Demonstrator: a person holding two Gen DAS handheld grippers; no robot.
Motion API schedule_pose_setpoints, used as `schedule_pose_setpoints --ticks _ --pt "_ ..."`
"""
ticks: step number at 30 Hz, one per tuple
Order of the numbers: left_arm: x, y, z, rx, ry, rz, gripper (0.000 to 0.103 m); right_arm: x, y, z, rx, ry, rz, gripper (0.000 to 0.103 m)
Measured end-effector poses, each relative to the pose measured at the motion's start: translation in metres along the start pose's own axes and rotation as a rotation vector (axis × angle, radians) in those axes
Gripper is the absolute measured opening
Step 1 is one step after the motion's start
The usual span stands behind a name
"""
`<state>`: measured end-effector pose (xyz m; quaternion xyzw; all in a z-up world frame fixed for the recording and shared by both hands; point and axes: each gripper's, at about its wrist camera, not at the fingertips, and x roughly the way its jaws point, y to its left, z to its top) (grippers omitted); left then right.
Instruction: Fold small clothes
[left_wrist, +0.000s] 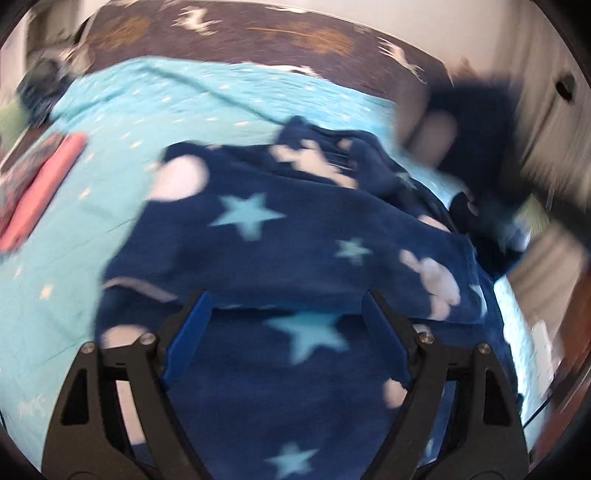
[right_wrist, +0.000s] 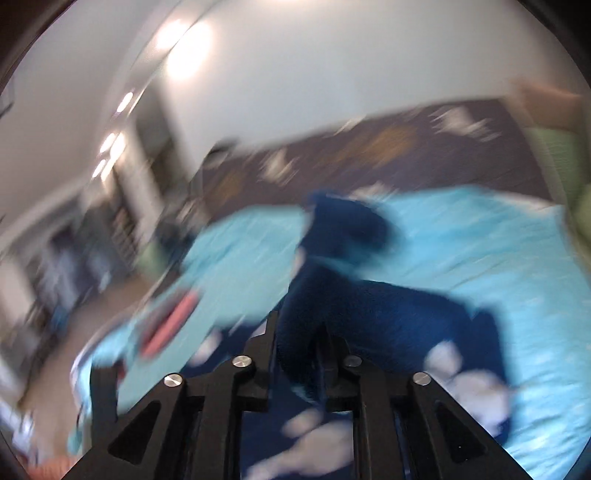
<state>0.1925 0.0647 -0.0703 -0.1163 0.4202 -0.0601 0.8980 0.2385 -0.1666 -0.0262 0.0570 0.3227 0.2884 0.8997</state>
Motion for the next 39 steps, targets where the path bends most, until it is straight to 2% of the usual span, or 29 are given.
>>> schedule_pose_setpoints --ticks 1,3,5,7,8,9,10,11,12,15,17,20,21,22,23,24,26,29,30,31,32,33,35,36,37,39 --pt "-0.003 0.012 -0.001 -0.037 0.007 -0.013 0.083 0.019 0.013 -0.014 -0.025 0.083 0.020 0.032" --pt "-0.006 0.027 -0.003 -0.089 0.017 -0.044 0.084 0.044 0.024 -0.039 -0.041 0.218 0.050 0.038" --pt "-0.008 0.032 -0.004 -0.097 0.017 -0.075 0.084 0.048 0.025 -0.064 0.012 0.314 0.075 0.038" --pt "-0.008 0.028 -0.004 -0.075 0.017 -0.107 0.084 0.036 0.007 -0.072 0.066 0.315 0.094 0.041" --pt "-0.006 0.024 -0.002 -0.058 0.023 -0.125 0.084 0.022 -0.006 -0.075 0.104 0.292 0.076 0.044" --pt "-0.002 0.018 0.000 -0.039 0.034 -0.144 0.084 0.012 -0.013 -0.075 0.124 0.272 0.051 0.052" --pt "0.000 0.011 0.001 -0.019 0.046 -0.163 0.084 0.002 -0.028 -0.072 0.156 0.240 0.004 0.057" --pt "0.004 0.002 0.001 0.004 0.062 -0.183 0.084 -0.013 -0.044 -0.071 0.202 0.197 -0.064 0.059" --pt "0.010 -0.008 0.002 0.036 0.081 -0.204 0.084 -0.021 -0.055 -0.071 0.226 0.178 -0.092 0.059" --pt "0.030 -0.027 0.005 0.063 0.123 -0.169 0.084 -0.047 -0.090 -0.079 0.309 0.141 -0.215 0.060" --pt "0.040 -0.030 0.009 0.043 0.140 -0.174 0.081 -0.057 -0.106 -0.089 0.333 0.132 -0.349 0.060" --pt "0.050 -0.032 0.016 0.010 0.163 -0.208 0.055 -0.056 -0.123 -0.098 0.346 0.141 -0.453 0.060" --pt "0.049 -0.033 0.021 0.014 0.159 -0.210 0.027 -0.053 -0.126 -0.101 0.362 0.150 -0.452 0.060" --pt "0.046 -0.033 0.025 0.024 0.158 -0.226 0.015 -0.050 -0.130 -0.104 0.381 0.159 -0.436 0.060" --pt "0.039 -0.033 0.030 0.024 0.148 -0.259 0.015 -0.046 -0.133 -0.105 0.393 0.166 -0.422 0.060" --pt "0.020 -0.031 0.038 0.018 0.089 -0.319 0.015 -0.042 -0.133 -0.105 0.397 0.169 -0.416 0.060" --pt "-0.015 -0.032 0.051 0.053 -0.026 -0.352 0.015 -0.036 -0.135 -0.102 0.387 0.165 -0.416 0.060" --pt "-0.064 -0.027 0.066 0.113 -0.190 -0.301 0.016 -0.023 -0.132 -0.096 0.360 0.173 -0.421 0.060" --pt "-0.069 -0.024 0.068 0.125 -0.206 -0.289 0.017 -0.017 -0.132 -0.095 0.354 0.179 -0.423 0.060" --pt "-0.071 -0.018 0.067 0.148 -0.221 -0.247 0.018 -0.018 -0.131 -0.095 0.347 0.187 -0.428 0.060" --pt "-0.069 -0.013 0.065 0.157 -0.221 -0.212 0.019 -0.013 -0.131 -0.094 0.339 0.196 -0.437 0.060" --pt "-0.059 -0.004 0.061 0.165 -0.202 -0.135 0.021 -0.013 -0.130 -0.094 0.331 0.201 -0.437 0.060" --pt "-0.038 0.012 0.052 0.157 -0.136 -0.062 0.026 -0.008 -0.126 -0.096 0.310 0.218 -0.417 0.060" --pt "-0.021 0.022 0.044 0.142 -0.071 -0.047 0.034 -0.004 -0.124 -0.097 0.302 0.226 -0.411 0.060" --pt "-0.014 0.027 0.039 0.129 -0.039 -0.047 0.046 -0.003 -0.122 -0.098 0.293 0.235 -0.414 0.060" --pt "0.002 0.040 0.027 0.075 0.031 -0.055 0.060 -0.002 -0.122 -0.099 0.285 0.240 -0.425 0.060"
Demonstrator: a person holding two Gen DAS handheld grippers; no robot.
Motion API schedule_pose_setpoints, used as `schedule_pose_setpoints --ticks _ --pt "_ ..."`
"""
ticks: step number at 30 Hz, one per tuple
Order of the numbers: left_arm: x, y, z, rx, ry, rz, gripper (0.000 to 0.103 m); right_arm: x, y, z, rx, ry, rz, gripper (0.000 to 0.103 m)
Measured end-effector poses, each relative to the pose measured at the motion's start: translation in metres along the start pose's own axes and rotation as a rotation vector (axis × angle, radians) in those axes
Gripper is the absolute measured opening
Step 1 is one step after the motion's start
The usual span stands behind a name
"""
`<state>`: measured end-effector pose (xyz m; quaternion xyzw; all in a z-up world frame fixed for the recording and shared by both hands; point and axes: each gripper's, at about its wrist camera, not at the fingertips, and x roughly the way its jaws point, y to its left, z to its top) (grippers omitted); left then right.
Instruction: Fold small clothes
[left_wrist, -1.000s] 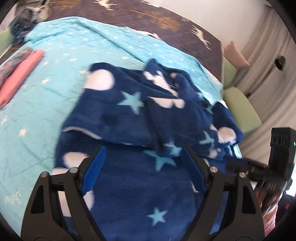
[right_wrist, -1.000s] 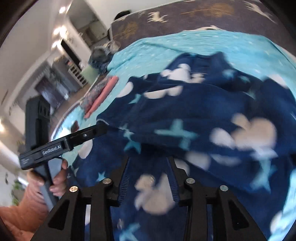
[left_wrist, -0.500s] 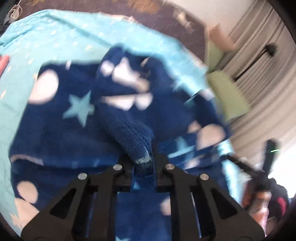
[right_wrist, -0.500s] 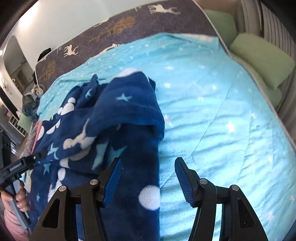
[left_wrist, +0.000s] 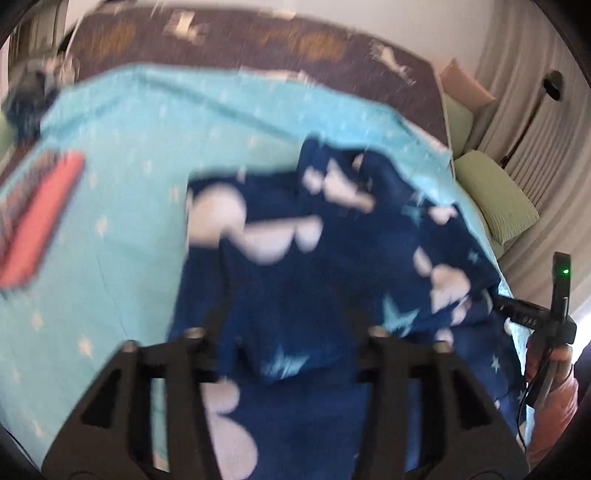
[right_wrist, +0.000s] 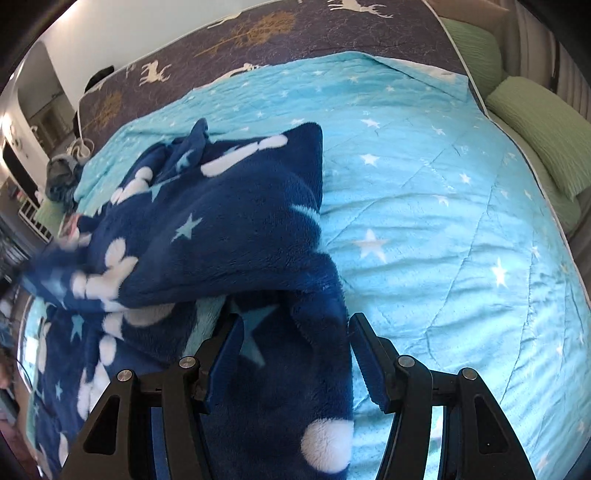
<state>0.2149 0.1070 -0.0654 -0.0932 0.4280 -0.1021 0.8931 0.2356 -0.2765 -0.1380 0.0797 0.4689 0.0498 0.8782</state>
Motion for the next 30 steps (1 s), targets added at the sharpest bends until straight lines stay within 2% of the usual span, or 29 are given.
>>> schedule_pose_setpoints --ticks 1,3,6,8,11,12,13,14,15,19,20,22,24,25,26,28,29,30 --pt "0.003 0.003 -0.002 -0.014 0.011 0.003 0.065 -0.001 -0.001 -0.001 0.000 -0.001 -0.003 0.060" --pt "0.005 0.007 -0.005 -0.041 0.018 -0.011 0.067 -0.004 -0.003 -0.001 0.002 -0.002 -0.004 0.060" --pt "0.004 0.011 0.001 -0.075 0.004 -0.058 0.078 -0.010 -0.007 -0.002 0.009 -0.007 -0.007 0.061" --pt "0.008 0.012 0.008 -0.078 0.003 -0.063 0.079 -0.015 -0.010 -0.002 0.018 -0.017 -0.004 0.061" --pt "0.026 0.008 0.023 -0.075 0.012 -0.017 0.079 -0.019 -0.012 -0.001 0.036 -0.030 0.016 0.061" --pt "0.035 0.009 0.027 -0.073 0.021 -0.008 0.067 -0.020 -0.012 -0.001 0.042 -0.034 0.023 0.061" --pt "0.042 0.009 0.030 -0.066 0.035 -0.005 0.029 -0.021 -0.012 0.000 0.046 -0.035 0.028 0.061" --pt "0.047 0.009 0.032 -0.064 0.059 0.018 0.010 -0.021 -0.011 0.000 0.046 -0.035 0.029 0.061" --pt "0.045 0.007 0.035 -0.068 0.060 0.028 0.010 -0.020 -0.011 0.000 0.043 -0.033 0.027 0.061" --pt "-0.016 -0.020 0.053 0.033 -0.155 0.037 0.010 -0.013 -0.008 0.000 0.026 -0.021 0.009 0.061" --pt "-0.027 -0.024 0.057 0.051 -0.183 0.039 0.010 -0.011 -0.009 0.000 0.024 -0.018 0.007 0.061" --pt "-0.046 -0.031 0.069 0.107 -0.240 0.080 0.011 -0.006 -0.010 0.000 0.026 -0.007 0.000 0.061" --pt "-0.044 -0.029 0.074 0.169 -0.265 0.191 0.011 -0.002 -0.012 0.000 0.032 0.005 -0.001 0.061" --pt "-0.038 -0.025 0.074 0.178 -0.262 0.224 0.011 -0.002 -0.012 -0.001 0.035 0.007 0.001 0.061" --pt "-0.023 -0.015 0.073 0.175 -0.222 0.212 0.012 -0.003 -0.012 -0.002 0.036 0.007 0.007 0.061" --pt "0.001 0.001 0.069 0.130 -0.090 0.146 0.018 -0.007 -0.012 -0.005 0.033 0.002 0.017 0.061" --pt "0.018 0.011 0.062 0.084 0.001 0.136 0.020 -0.010 -0.011 -0.005 0.033 -0.001 0.011 0.061" --pt "0.025 0.016 0.057 0.066 0.038 0.148 0.024 -0.013 -0.011 -0.005 0.033 -0.007 0.005 0.061"
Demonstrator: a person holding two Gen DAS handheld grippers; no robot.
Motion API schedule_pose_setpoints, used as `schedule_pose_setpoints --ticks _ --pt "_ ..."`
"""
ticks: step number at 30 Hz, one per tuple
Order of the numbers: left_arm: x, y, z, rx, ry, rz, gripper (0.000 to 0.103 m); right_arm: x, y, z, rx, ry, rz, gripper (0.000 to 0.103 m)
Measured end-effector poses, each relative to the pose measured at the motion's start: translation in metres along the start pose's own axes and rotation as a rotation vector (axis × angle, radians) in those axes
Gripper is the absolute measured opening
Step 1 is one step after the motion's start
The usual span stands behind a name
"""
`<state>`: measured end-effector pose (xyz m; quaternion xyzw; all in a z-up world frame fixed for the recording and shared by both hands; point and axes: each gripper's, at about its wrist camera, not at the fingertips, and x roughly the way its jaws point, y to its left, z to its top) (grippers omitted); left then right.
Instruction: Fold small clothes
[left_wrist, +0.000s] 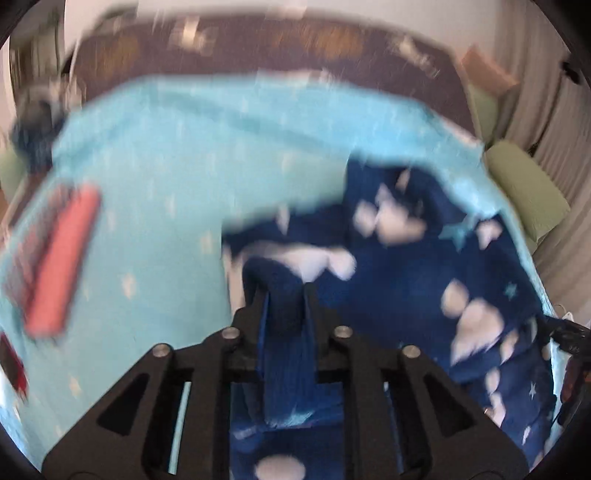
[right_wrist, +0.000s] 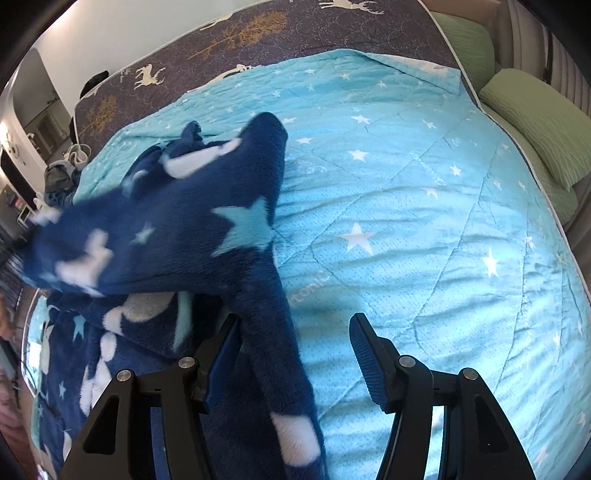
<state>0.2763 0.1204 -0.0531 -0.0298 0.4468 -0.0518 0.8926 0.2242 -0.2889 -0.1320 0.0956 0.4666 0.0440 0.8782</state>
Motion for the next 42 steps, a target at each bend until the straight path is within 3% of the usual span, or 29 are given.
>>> schedule_pose_setpoints --ticks 3,6,8,9,11,13,14,16,17,19,21,25,29,32,35,40,42 --pt "-0.003 0.001 -0.012 -0.003 -0.018 0.063 0.043 -0.018 0.002 0.005 0.016 -0.051 0.009 0.061" --pt "-0.027 -0.004 -0.008 0.006 -0.106 0.060 0.047 -0.039 0.014 0.019 0.007 -0.123 0.065 0.060" --pt "-0.044 -0.015 0.000 0.016 -0.173 0.030 0.051 -0.044 0.035 0.033 -0.052 -0.141 0.095 0.043" --pt "-0.049 -0.021 0.004 0.025 -0.198 0.005 0.056 -0.043 0.045 0.039 -0.075 -0.138 0.102 0.025" --pt "-0.047 -0.032 0.010 0.046 -0.209 -0.039 0.063 -0.030 0.067 0.053 -0.096 -0.113 0.146 0.019" --pt "-0.034 -0.043 0.011 0.078 -0.166 -0.070 0.071 -0.010 0.076 0.060 -0.088 -0.061 0.175 0.018" --pt "-0.023 -0.046 0.009 0.090 -0.130 -0.055 0.071 0.001 0.076 0.060 -0.080 -0.037 0.149 0.018" --pt "0.010 -0.044 -0.004 0.108 -0.024 0.037 0.071 0.026 0.069 0.053 -0.072 0.022 0.034 0.007" --pt "0.027 -0.038 -0.016 0.112 0.035 0.070 0.071 0.036 0.058 0.049 -0.065 0.040 0.006 0.007" --pt "0.035 -0.027 -0.031 0.109 0.034 0.083 0.086 0.035 0.034 0.041 -0.018 0.002 0.052 0.006" --pt "0.028 -0.014 -0.037 0.052 0.018 0.050 0.086 0.030 0.019 0.036 0.024 -0.002 0.059 0.001" --pt "0.010 -0.007 -0.031 -0.012 0.024 0.043 0.085 0.016 0.033 0.038 -0.045 0.004 -0.002 0.004" --pt "-0.030 -0.022 -0.018 0.011 -0.124 0.024 0.085 -0.008 0.052 0.059 -0.068 -0.054 0.021 0.010" --pt "-0.039 -0.033 -0.002 0.030 -0.178 -0.022 0.085 -0.005 0.062 0.082 -0.098 -0.070 -0.003 0.015" --pt "-0.018 -0.050 0.015 0.060 -0.144 -0.056 0.085 0.018 0.059 0.106 -0.043 -0.047 -0.017 0.024" --pt "0.063 -0.040 0.011 0.078 -0.001 0.068 0.088 0.070 0.034 0.134 0.035 -0.017 -0.050 0.024" --pt "0.074 -0.028 -0.001 0.071 -0.050 0.025 0.092 0.090 0.023 0.131 0.039 0.007 -0.033 0.024"
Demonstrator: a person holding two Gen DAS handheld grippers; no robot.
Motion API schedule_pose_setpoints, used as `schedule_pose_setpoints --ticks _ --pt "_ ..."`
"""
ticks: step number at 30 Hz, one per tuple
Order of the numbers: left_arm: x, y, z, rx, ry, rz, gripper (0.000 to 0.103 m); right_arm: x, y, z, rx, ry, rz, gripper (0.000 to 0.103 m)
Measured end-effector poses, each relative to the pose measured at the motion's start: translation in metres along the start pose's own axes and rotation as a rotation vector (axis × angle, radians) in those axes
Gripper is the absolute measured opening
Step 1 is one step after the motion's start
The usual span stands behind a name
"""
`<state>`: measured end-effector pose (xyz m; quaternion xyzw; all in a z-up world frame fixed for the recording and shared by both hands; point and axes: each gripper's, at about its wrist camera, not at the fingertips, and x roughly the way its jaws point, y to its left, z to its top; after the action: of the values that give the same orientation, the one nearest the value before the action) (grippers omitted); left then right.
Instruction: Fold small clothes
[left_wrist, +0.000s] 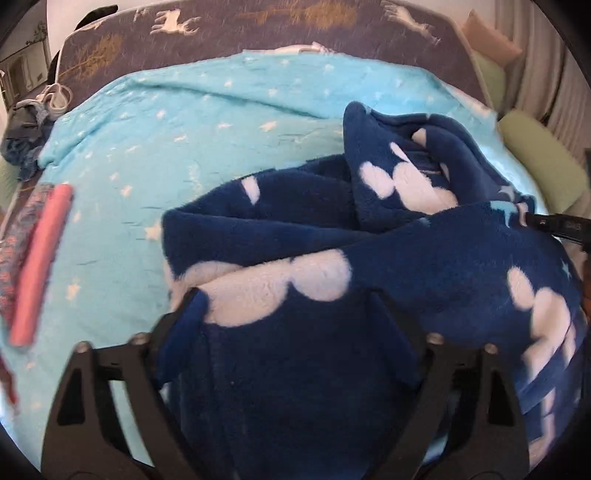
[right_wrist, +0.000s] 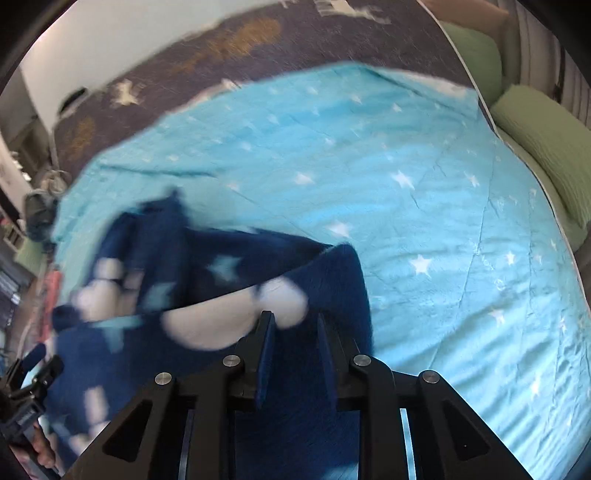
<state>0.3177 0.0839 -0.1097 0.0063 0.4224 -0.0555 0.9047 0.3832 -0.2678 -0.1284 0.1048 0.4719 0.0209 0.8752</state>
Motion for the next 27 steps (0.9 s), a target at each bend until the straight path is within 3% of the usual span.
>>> schedule_pose_setpoints --ticks 2,5,7,10,12,14,16,18,20,21,25,27 --pt "-0.004 0.002 0.002 -0.013 -0.007 -0.010 0.093 0.001 -0.004 -0.005 -0.006 -0.050 0.021 0.024" --pt "-0.012 -0.002 0.005 -0.004 0.009 0.033 0.092 -0.007 0.010 -0.011 -0.076 -0.077 -0.048 0.025" --pt "-0.030 -0.003 0.016 -0.018 -0.020 -0.018 0.091 -0.019 0.017 -0.009 -0.071 -0.069 -0.057 0.029" --pt "-0.055 -0.007 0.038 -0.029 -0.109 -0.080 0.092 -0.033 0.028 0.006 -0.062 -0.056 0.098 0.034" --pt "-0.047 -0.019 0.065 -0.008 -0.133 -0.071 0.092 -0.038 0.045 0.019 -0.077 -0.070 0.167 0.047" --pt "-0.021 -0.033 0.087 0.018 -0.089 -0.063 0.092 -0.032 0.066 0.033 -0.112 -0.066 0.188 0.050" --pt "0.015 -0.041 0.100 -0.019 0.002 -0.053 0.092 -0.017 0.081 0.045 -0.100 -0.030 0.228 0.050" --pt "0.044 -0.043 0.101 -0.092 0.080 -0.114 0.091 0.008 0.083 0.056 -0.018 0.043 0.304 0.050" --pt "0.066 -0.043 0.094 -0.137 0.132 -0.144 0.077 0.032 0.082 0.057 0.062 0.118 0.346 0.041" --pt "0.070 -0.042 0.091 -0.140 0.137 -0.130 0.073 0.039 0.079 0.055 0.082 0.125 0.331 0.001" --pt "0.065 -0.021 0.075 -0.230 0.081 -0.218 0.066 0.039 0.033 0.039 0.237 0.108 0.353 0.001" --pt "0.064 -0.016 0.071 -0.259 0.071 -0.246 0.066 0.033 0.014 0.033 0.230 0.080 0.285 0.001"
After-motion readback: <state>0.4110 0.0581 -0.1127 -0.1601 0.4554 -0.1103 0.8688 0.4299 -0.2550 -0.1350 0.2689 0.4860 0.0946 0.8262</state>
